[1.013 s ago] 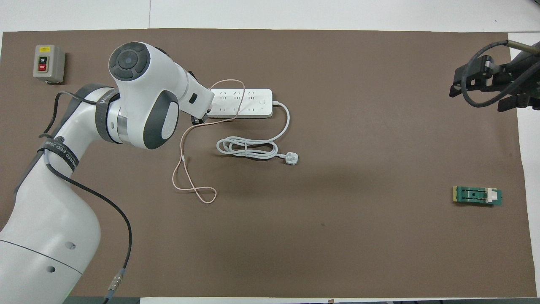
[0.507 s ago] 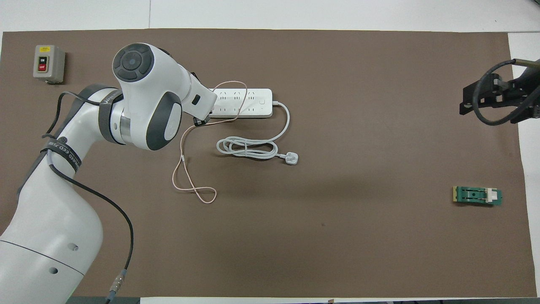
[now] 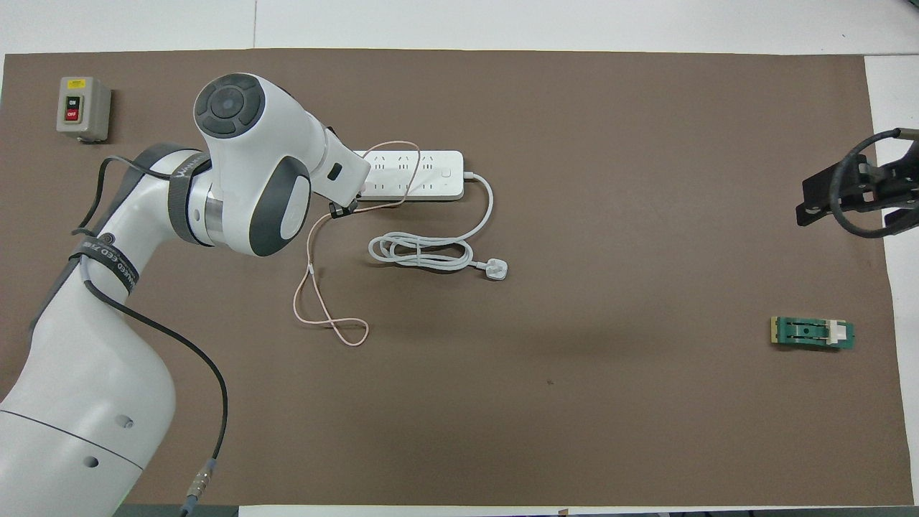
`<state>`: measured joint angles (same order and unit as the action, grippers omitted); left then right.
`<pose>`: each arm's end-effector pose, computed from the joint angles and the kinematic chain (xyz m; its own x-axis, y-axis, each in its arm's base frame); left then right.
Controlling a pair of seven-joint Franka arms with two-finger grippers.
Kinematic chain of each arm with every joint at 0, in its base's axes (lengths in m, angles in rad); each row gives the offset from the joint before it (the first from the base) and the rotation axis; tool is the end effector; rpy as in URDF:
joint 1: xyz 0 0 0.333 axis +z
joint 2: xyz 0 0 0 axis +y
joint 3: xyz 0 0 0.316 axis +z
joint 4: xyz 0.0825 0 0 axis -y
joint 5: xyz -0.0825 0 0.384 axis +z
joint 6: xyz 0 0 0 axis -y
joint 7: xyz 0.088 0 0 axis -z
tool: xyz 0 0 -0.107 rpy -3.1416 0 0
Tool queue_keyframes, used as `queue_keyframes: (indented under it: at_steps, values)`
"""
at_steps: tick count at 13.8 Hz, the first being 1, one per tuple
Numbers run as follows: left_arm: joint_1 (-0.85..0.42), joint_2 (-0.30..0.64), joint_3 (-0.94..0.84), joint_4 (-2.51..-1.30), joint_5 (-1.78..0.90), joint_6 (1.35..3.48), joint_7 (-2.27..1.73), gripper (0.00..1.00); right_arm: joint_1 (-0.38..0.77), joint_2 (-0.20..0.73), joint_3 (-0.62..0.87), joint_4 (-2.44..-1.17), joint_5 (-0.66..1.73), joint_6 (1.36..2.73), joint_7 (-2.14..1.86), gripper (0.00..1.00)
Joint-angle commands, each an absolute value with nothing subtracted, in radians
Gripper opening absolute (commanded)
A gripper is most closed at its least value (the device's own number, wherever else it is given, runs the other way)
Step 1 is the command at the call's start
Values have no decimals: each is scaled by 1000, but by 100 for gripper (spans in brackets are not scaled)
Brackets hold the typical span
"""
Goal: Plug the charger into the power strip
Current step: 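Press the pink charger down into the socket with the left gripper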
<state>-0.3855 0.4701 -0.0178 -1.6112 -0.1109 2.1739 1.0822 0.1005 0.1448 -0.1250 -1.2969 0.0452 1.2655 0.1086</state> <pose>0.6333 -0.2731 0.3636 0.1425 -0.9807 0.1341 -0.9886 -0.1477 -0.0295 0.5650 -0.0017 0.6449 0.9770 -0.1207 -0.1760 -0.1239 -0.9923 -0.0078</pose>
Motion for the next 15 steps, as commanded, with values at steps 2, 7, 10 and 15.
queue_keyframes:
  at_steps: [2,7,10,15]
  values:
    - [-393,466,-8,-1634,-106,2152,1086,0,92,120,-117,-1330,-11,1258,75,100]
    - [-391,505,-8,-1588,-97,2132,1086,0,89,104,-115,-1370,-38,1365,90,100]
    - [-391,523,-8,-1574,-97,2132,1089,0,87,107,-117,-1371,-40,1411,89,100]
    - [-377,577,-8,-1478,-95,2092,1094,0,84,104,-114,-1376,-37,1414,81,100]
